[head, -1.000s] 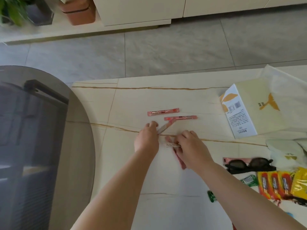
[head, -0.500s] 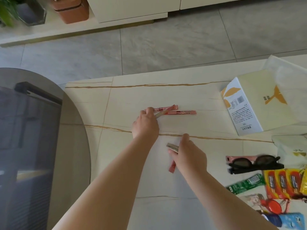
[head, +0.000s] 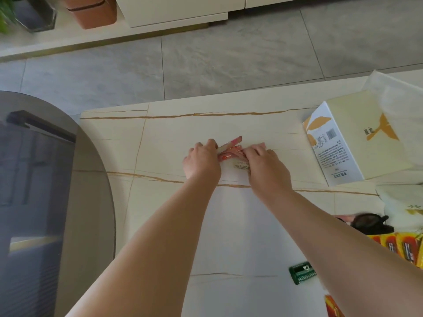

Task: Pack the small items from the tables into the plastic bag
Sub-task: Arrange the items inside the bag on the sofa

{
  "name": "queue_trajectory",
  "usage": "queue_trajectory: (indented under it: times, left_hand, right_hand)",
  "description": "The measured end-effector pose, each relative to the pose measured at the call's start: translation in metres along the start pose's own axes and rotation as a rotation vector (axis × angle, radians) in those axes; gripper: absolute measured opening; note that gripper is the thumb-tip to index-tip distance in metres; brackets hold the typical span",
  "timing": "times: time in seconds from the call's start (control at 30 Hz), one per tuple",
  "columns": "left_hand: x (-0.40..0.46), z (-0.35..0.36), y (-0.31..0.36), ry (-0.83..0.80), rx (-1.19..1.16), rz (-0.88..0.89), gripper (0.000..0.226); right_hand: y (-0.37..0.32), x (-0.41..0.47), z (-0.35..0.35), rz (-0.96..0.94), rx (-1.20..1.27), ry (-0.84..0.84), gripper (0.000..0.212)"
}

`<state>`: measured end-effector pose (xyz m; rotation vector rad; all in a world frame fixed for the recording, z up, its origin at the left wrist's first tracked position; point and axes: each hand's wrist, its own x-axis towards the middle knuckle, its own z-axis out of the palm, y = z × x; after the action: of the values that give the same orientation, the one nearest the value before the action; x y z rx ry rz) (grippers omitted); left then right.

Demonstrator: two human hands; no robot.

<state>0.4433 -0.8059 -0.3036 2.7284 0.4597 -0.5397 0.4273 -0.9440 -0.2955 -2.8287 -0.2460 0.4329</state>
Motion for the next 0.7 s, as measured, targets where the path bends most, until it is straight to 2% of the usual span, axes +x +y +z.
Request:
queue_trajectory:
  times: [0.17, 0.3, 0.4, 0.53, 0.6, 0.7]
  left_hand:
    - [-0.016, 0.01, -0.005, 0.012, -0.012, -0.062, 0.011]
    - [-0.033, 0.015, -0.007, -0.042, 0.033, -0.07, 0.009]
    - [-0.049, 0.017, -0.007, -0.069, 0.049, -0.072, 0.012]
    - [-0.079, 0.013, -0.005, -0.129, 0.019, -0.103, 0.024]
    - [-0.097, 0.008, 0.0, -0.185, -0.022, -0.114, 0.028]
    - [-0.126, -0.003, 0.012, -0.281, -0.141, -0.166, 0.022]
  right_hand:
    - [-0.015, -0.004, 0.002, 0.07, -0.102, -0.097, 0.059]
    - [-0.015, -0.016, 0.002, 0.062, -0.229, -0.149, 0.045]
    - [-0.009, -0.034, 0.003, 0.013, -0.232, -0.173, 0.032]
    - [0.002, -0.061, -0.001, 0.097, -0.044, -0.184, 0.017]
    - [0.008, -0.074, -0.009, 0.17, 0.08, -0.237, 0.017]
    - [0.018, -0.096, -0.029, 0.307, 0.354, -0.336, 0.023]
